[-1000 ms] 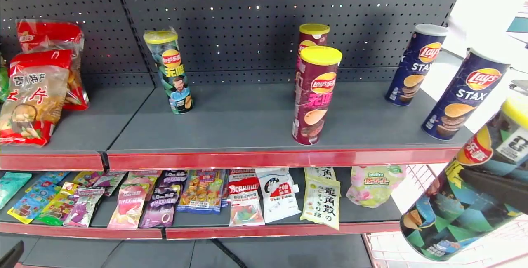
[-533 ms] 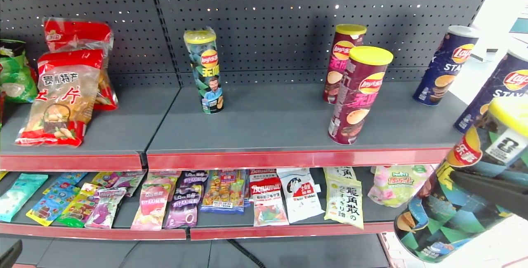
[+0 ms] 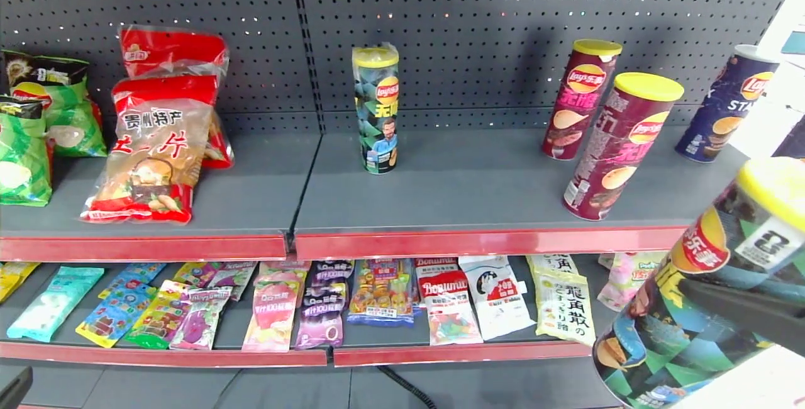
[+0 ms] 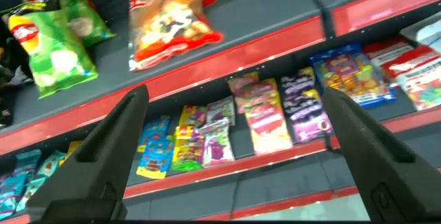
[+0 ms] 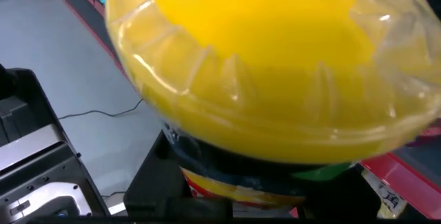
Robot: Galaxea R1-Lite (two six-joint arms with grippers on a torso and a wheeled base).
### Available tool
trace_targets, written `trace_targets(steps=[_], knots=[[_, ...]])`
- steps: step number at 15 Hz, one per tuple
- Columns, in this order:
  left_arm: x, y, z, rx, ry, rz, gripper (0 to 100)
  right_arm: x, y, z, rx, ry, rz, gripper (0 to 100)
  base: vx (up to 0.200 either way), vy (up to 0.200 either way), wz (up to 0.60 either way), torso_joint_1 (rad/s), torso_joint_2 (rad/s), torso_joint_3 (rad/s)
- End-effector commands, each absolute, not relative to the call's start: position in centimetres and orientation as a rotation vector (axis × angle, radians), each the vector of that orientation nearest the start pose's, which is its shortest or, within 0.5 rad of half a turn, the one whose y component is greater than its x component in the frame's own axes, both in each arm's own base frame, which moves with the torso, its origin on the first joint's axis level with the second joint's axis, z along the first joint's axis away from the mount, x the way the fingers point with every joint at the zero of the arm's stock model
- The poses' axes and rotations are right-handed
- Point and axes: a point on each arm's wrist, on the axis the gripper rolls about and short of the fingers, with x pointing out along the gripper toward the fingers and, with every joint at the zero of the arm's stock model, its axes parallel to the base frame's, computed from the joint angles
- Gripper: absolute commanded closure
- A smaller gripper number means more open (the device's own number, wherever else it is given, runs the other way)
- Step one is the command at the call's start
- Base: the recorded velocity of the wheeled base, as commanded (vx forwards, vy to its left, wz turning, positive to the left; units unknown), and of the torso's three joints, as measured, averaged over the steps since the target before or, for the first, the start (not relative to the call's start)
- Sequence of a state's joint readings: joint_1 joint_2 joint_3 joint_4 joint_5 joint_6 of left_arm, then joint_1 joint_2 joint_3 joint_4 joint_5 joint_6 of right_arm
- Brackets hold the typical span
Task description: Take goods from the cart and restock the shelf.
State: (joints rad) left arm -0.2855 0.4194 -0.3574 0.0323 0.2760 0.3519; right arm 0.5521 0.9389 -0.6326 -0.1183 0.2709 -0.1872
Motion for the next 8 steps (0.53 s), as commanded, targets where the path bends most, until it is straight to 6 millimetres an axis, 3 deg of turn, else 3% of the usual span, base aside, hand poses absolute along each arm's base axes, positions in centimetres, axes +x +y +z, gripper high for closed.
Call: trace_targets(steps=[1, 2, 8], knots=[[0.76, 0.42, 17.71, 0.377, 0.087, -0.025, 0, 9.25, 6.53, 24.21, -0.204, 0.117, 0.847, 100, 0.000, 0.200, 0.00, 0.002, 0.00, -0.007], [0.76, 0.42, 17.71, 0.377, 0.087, -0.025, 0, 9.25, 6.53, 24.21, -0.204, 0.117, 0.848, 100, 0.000, 0.200, 0.00, 0.002, 0.00, 0.002], [0.73, 0.42, 17.71, 0.421, 0.086, -0.027, 0, 9.18, 6.51, 24.25, -0.205, 0.113, 0.849, 100, 0.000, 0.000, 0.00, 0.000, 0.00, 0.000]])
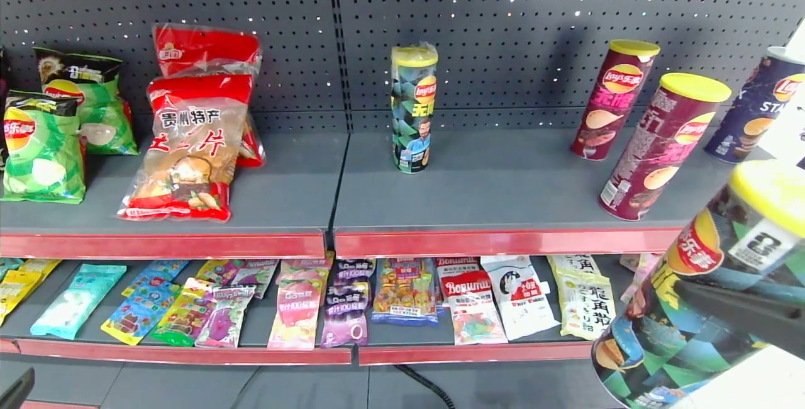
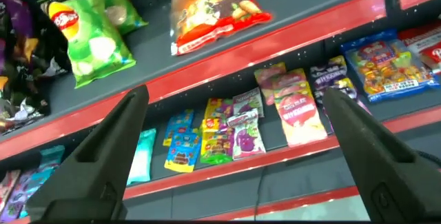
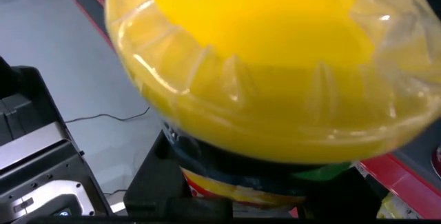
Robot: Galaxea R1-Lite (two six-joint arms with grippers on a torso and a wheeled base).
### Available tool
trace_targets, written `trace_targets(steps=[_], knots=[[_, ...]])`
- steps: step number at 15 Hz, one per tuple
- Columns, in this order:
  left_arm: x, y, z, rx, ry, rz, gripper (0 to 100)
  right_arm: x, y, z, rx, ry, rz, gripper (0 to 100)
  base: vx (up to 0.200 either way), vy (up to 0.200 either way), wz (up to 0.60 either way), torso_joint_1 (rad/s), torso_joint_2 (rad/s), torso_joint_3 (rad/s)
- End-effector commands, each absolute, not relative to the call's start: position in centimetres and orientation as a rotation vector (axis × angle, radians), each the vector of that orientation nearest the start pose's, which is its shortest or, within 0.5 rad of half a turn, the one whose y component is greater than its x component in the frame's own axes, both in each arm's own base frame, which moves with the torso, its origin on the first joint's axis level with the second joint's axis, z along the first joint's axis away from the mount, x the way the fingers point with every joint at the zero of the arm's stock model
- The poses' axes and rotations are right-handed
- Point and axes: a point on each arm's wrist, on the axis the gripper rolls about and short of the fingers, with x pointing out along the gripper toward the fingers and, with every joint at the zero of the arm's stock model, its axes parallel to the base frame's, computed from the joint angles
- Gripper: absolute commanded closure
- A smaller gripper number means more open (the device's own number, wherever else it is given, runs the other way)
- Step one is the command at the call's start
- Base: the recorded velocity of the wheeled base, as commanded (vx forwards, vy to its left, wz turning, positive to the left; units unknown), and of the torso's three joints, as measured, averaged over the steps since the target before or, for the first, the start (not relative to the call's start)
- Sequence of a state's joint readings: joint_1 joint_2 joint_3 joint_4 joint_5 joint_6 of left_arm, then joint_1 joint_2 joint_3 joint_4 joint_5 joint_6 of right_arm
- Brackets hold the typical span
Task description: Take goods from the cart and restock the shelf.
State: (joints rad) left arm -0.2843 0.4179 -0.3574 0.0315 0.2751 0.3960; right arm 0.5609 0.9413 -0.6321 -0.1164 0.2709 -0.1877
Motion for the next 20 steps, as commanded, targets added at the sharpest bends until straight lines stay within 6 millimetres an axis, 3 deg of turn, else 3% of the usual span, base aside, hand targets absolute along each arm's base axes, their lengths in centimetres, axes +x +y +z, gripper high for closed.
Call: trace_targets(steps=[1, 3, 14, 20], knots=[[0.73, 0.42, 17.71, 0.421, 0.086, -0.027, 0, 9.18, 6.51, 24.25, -0.205, 0.113, 0.849, 100, 0.000, 0.000, 0.00, 0.000, 0.00, 0.000], [0.74, 0.43, 17.73, 0.421, 0.084, -0.025, 0, 9.11, 6.67, 24.27, -0.206, 0.112, 0.865, 100, 0.000, 0.000, 0.00, 0.000, 0.00, 0.000], [0.74, 0.43, 17.67, 0.422, 0.088, -0.024, 0, 9.07, 6.85, 24.15, -0.208, 0.117, 0.879, 100, 0.200, 0.000, 0.00, 0.002, 0.00, 0.001], [1.00, 0.18, 18.23, 0.423, 0.073, -0.101, 0, 8.96, 6.80, 24.10, -0.209, 0.116, 0.880, 100, 0.000, 0.000, 0.00, 0.000, 0.00, 0.000]])
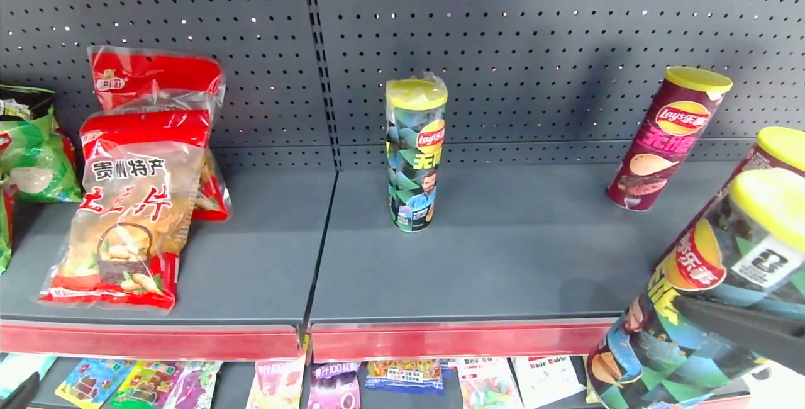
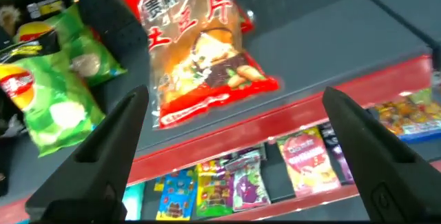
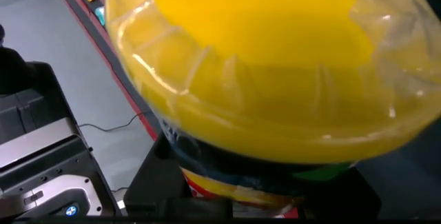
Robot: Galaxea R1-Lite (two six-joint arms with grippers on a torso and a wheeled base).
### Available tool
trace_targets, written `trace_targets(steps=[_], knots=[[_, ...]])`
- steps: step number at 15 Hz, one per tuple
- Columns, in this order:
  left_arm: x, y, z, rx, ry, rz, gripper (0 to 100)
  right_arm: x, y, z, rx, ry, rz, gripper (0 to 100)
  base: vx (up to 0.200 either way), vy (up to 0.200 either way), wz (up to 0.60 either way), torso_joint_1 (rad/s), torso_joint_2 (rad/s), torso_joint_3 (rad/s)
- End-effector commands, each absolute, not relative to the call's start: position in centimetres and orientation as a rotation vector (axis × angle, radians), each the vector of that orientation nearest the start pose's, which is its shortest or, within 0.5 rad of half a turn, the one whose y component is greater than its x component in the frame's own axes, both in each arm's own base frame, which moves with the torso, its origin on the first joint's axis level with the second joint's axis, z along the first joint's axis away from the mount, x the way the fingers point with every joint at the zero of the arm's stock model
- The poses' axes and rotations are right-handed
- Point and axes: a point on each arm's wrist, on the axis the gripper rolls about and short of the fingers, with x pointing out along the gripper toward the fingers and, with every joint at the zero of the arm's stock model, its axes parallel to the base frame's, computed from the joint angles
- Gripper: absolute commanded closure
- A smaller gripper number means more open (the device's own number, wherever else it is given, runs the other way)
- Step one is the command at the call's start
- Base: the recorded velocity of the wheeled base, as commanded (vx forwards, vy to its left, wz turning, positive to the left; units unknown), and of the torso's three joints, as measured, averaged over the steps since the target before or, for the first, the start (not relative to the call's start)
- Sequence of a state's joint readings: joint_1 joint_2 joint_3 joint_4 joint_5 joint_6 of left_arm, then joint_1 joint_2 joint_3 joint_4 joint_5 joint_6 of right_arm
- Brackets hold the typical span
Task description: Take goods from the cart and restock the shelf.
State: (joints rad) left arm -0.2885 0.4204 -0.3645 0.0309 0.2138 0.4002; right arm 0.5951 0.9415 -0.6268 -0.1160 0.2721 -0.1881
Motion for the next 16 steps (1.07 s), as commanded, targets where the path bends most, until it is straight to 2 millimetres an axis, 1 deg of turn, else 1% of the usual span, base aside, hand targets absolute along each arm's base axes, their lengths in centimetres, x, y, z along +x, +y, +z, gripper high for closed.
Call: trace_targets(steps=[1, 2, 3, 4, 5, 6, 7, 8, 9, 10, 13, 14, 15, 16], knots=[[1.6, -0.1, 18.8, 0.415, 0.082, -0.145, 0, 8.9, 6.8, 24.1, -0.208, 0.113, 0.882, 100, 0.000, 0.000, 0.00, 0.000, 0.00, 0.000], [2.4, -0.5, 19.6, 0.397, 0.091, -0.223, 0, 8.8, 6.7, 24.1, -0.208, 0.111, 0.885, 100, 0.000, 0.000, 0.00, 0.000, 0.00, 0.000], [3.8, -1.2, 20.5, 0.334, 0.119, -0.327, 0, 8.7, 6.8, 24.1, -0.209, 0.108, 0.889, 100, 0.000, 0.000, 0.00, 0.000, 0.00, 0.000], [5.1, -1.6, 21.5, 0.295, 0.135, -0.357, 0, 8.6, 6.7, 24.1, -0.209, 0.106, 0.889, 100, 0.000, 0.000, 0.00, 0.000, 0.00, 0.000], [6.4, -2.0, 22.0, 0.293, 0.150, -0.364, 0, 8.6, 6.7, 24.2, -0.208, 0.104, 0.889, 100, 0.000, 0.000, 0.00, 0.000, 0.00, 0.000], [9.4, -2.9, 23.5, 0.290, 0.154, -0.365, 0, 8.7, 6.8, 24.2, -0.209, 0.106, 0.887, 100, 0.000, 0.000, 0.00, 0.000, 0.00, 0.000], [9.7, -3.0, 23.6, 0.290, 0.153, -0.366, 0, 8.7, 6.8, 24.2, -0.209, 0.106, 0.887, 100, 0.000, 0.000, 0.00, 0.000, 0.00, 0.000], [13.0, -4.6, 24.7, 0.284, 0.169, -0.468, 0, 8.6, 6.7, 24.1, -0.209, 0.109, 0.886, 100, 0.000, 0.000, 0.00, 0.000, 0.00, 0.000], [14.2, -5.3, 24.6, 0.272, 0.192, -0.545, 0, 8.6, 6.7, 24.1, -0.209, 0.108, 0.886, 100, 0.000, 0.000, 0.00, 0.000, 0.00, 0.000], [16.1, -6.2, 24.9, 0.250, 0.191, -0.658, 0, 8.6, 6.7, 24.2, -0.208, 0.103, 0.886, 100, 0.000, 0.000, 0.00, 0.000, 0.00, 0.000], [20.1, -8.7, 25.1, 0.255, 0.165, -0.725, 0, 8.5, 6.6, 24.2, -0.208, 0.099, 0.884, 100, 0.000, 0.000, 0.00, 0.000, 0.00, 0.000], [22.1, -9.7, 25.0, 0.256, 0.145, -0.742, 0, 8.4, 6.5, 24.2, -0.207, 0.095, 0.884, 100, 0.000, 0.000, 0.00, 0.000, 0.00, 0.000], [23.4, -10.6, 25.0, 0.253, 0.129, -0.760, 0, 8.3, 6.5, 24.1, -0.207, 0.095, 0.884, 100, 0.000, 0.000, 0.00, 0.000, 0.00, 0.000], [25.3, -11.8, 25.2, 0.252, 0.111, -0.789, 0, 8.3, 6.5, 24.1, -0.205, 0.096, 0.882, 100, 0.000, 0.000, 0.00, 0.000, 0.00, 0.000]])
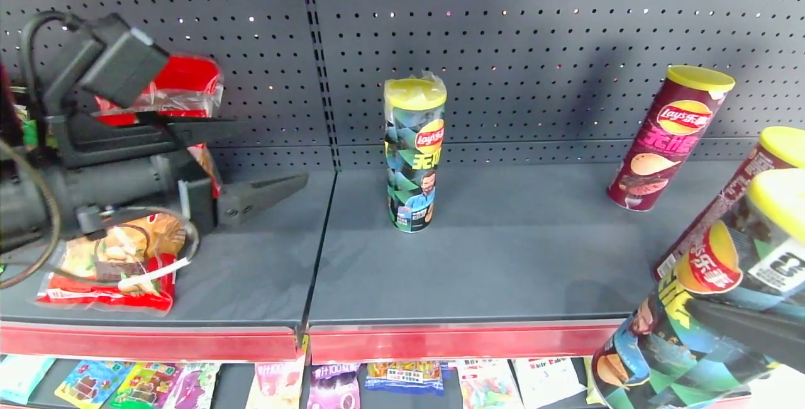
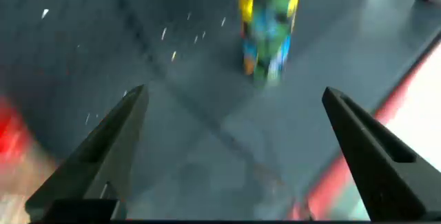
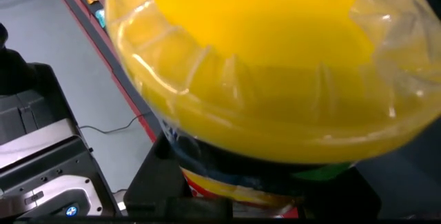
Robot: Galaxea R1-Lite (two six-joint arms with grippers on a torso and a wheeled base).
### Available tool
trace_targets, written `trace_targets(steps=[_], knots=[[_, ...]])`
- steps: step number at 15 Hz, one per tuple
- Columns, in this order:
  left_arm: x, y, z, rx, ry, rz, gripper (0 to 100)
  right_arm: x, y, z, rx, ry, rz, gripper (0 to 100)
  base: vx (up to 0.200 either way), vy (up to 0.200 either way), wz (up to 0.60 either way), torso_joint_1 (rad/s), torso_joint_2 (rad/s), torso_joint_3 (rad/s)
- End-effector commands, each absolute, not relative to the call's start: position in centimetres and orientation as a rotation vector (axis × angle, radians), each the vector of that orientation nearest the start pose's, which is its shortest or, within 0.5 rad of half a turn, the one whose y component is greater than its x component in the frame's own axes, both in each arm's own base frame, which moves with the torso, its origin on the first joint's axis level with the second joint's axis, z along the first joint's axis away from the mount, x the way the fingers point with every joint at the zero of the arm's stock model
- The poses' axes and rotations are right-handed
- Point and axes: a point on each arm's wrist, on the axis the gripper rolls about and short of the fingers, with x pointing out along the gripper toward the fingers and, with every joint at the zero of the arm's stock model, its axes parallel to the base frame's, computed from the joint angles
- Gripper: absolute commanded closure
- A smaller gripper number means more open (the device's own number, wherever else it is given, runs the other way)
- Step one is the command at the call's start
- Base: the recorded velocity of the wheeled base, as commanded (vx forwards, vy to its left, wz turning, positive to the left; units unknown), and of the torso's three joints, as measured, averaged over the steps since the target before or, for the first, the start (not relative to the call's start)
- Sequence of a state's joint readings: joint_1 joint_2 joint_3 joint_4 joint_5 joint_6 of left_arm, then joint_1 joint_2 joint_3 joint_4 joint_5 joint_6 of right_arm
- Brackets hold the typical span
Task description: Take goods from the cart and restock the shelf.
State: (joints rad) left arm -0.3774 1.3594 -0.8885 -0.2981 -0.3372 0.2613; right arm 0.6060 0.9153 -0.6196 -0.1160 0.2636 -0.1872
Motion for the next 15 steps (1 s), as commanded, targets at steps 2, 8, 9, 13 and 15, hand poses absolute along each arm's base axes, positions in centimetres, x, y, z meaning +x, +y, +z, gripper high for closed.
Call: trace_targets(steps=[2, 8, 9, 13, 15], knots=[[27.0, -13.5, 25.6, 0.252, 0.095, -0.810, 0, 8.3, 6.4, 24.1, -0.205, 0.095, 0.880, 100, 0.000, 0.000, 0.00, 0.000, 0.00, 0.000], [28.0, -17.5, 25.6, 0.255, 0.084, -0.831, 0, 8.3, 6.4, 24.2, -0.203, 0.089, 0.878, 100, 0.000, 0.000, 0.00, 0.000, 0.00, 0.000], [27.9, -17.7, 25.7, 0.255, 0.083, -0.831, 0, 8.2, 6.4, 24.2, -0.203, 0.089, 0.878, 100, 0.000, 0.000, 0.00, 0.000, 0.00, 0.000], [27.9, -19.9, 25.9, 0.263, 0.070, -0.822, 0, 8.1, 6.3, 24.2, -0.203, 0.089, 0.877, 100, 0.000, 0.000, 0.00, 0.000, 0.00, 0.000], [28.4, -20.5, 25.7, 0.266, 0.071, -0.807, 0, 8.1, 6.3, 24.2, -0.201, 0.090, 0.875, 100, 0.000, 0.000, 0.00, 0.000, 0.00, 0.000]])
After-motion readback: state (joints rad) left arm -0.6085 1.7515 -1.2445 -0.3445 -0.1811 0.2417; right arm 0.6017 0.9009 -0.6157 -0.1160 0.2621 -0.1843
